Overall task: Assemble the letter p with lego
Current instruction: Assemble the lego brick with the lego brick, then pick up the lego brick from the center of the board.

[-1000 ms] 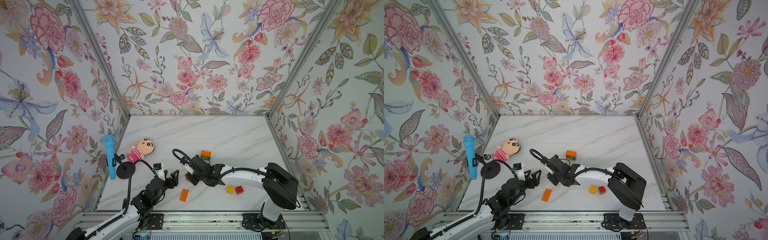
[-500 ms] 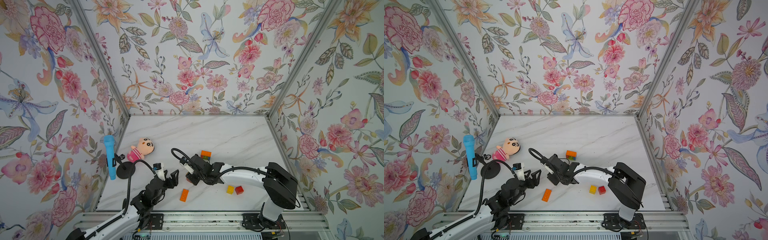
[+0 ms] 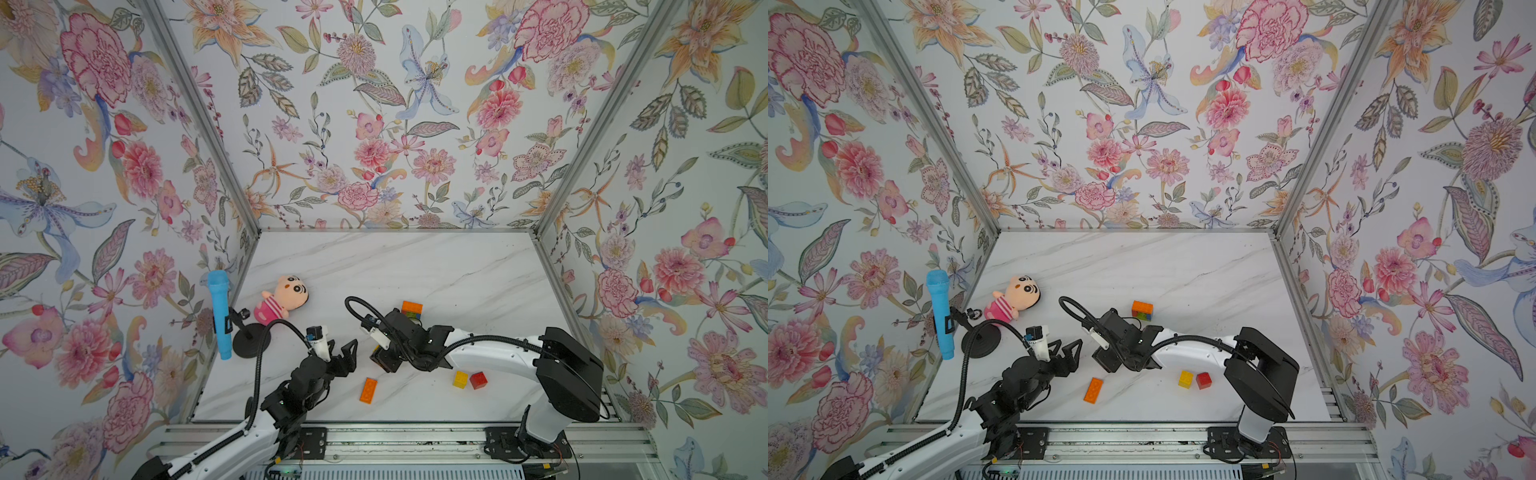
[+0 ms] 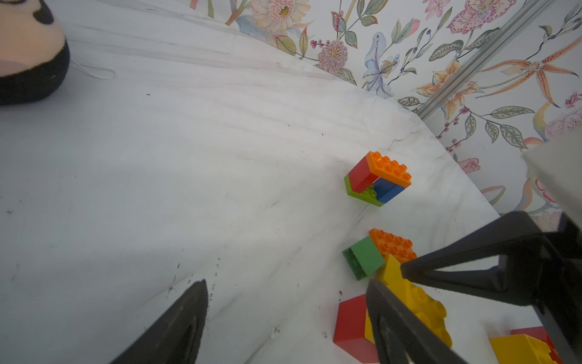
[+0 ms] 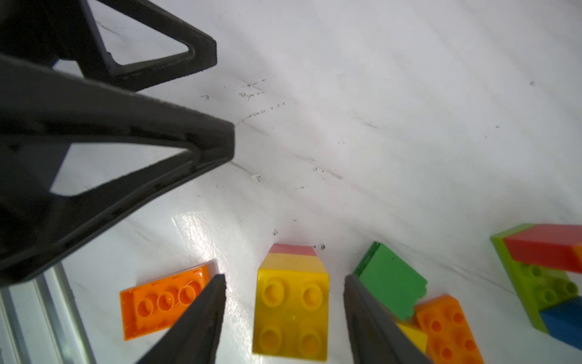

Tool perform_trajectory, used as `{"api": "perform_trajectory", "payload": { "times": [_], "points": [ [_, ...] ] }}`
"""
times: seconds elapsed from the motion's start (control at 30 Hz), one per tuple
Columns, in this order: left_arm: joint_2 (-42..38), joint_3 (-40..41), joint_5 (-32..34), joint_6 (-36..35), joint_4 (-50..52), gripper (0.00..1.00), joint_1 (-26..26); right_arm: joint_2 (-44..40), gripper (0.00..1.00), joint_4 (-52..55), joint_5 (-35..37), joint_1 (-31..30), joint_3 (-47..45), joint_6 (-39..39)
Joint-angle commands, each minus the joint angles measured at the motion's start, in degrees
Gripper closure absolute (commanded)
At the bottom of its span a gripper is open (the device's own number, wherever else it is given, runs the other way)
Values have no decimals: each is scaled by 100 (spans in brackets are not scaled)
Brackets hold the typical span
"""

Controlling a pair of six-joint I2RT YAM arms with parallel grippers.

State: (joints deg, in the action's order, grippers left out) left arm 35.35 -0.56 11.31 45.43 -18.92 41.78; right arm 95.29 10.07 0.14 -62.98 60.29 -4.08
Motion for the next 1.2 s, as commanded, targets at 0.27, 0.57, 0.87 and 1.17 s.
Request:
{"api": "perform_trajectory", "payload": {
  "times": [0.27,0.57,0.87,1.17],
  "points": [
    [55,57,25,-293,126,16,-64,-1014,30,625,-1128,1623,-193,1215],
    [161,-57,-109,-466,105,16,-64,-207,26,830,-1531,2833,168,2270],
    [95,10,-201,-555,119,15,-64,544,25,1027,-1332,3133,739,2840],
    [112,38,-184,-571,124,14,-64,1041,33,1403,-1704,3213,1197,3315]
  ]
}}
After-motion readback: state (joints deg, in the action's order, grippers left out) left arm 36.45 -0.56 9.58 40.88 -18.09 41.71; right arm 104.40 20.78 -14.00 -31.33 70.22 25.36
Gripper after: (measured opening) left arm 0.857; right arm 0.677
